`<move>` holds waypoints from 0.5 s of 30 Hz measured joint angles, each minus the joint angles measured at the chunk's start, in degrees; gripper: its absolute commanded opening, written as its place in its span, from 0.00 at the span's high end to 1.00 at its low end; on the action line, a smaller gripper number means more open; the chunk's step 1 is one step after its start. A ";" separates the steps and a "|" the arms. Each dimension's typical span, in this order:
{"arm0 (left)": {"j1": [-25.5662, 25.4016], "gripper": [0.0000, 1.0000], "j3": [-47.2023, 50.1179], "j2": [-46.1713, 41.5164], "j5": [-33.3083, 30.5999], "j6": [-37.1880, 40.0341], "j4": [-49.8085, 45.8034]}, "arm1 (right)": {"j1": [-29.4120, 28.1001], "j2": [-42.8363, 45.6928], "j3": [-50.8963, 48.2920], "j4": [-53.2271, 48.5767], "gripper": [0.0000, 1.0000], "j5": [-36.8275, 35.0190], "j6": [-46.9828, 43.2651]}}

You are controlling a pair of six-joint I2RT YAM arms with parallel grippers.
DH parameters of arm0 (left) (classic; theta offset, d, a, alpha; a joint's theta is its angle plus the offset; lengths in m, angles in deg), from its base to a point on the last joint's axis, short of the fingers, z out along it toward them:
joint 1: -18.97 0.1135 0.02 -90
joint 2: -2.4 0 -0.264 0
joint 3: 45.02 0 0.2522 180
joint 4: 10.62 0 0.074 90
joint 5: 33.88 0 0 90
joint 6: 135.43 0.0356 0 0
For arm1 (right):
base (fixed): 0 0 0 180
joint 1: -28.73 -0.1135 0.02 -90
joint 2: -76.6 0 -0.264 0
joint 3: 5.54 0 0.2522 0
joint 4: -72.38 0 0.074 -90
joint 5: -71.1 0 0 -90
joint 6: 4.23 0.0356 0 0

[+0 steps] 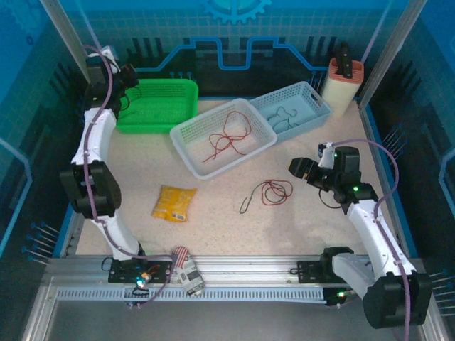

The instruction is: Untangle the cables

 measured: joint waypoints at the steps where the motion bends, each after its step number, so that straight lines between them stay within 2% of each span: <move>1: 0.33 0.71 0.02 1.01 0.33 -0.33 0.46 | -0.46 -0.50 0.81 -0.52 0.30 -0.52 -0.24; 2: 0.66 0.42 0.04 2.01 0.70 -0.59 1.07 | -1.11 -1.09 1.75 -1.09 0.29 -0.87 -0.61; 4: 1.05 0.02 0.04 3.39 1.42 -1.01 1.73 | -2.36 -2.36 3.43 -1.86 0.29 -1.55 -1.33; 10: 1.07 0.01 0.70 4.20 2.45 -1.40 4.02 | -5.01 -3.63 4.15 -2.54 0.28 -3.15 -1.90; 15: 0.72 0.01 4.42 -0.83 2.01 0.46 4.31 | -5.07 -4.85 4.15 -2.51 0.28 -3.37 -1.95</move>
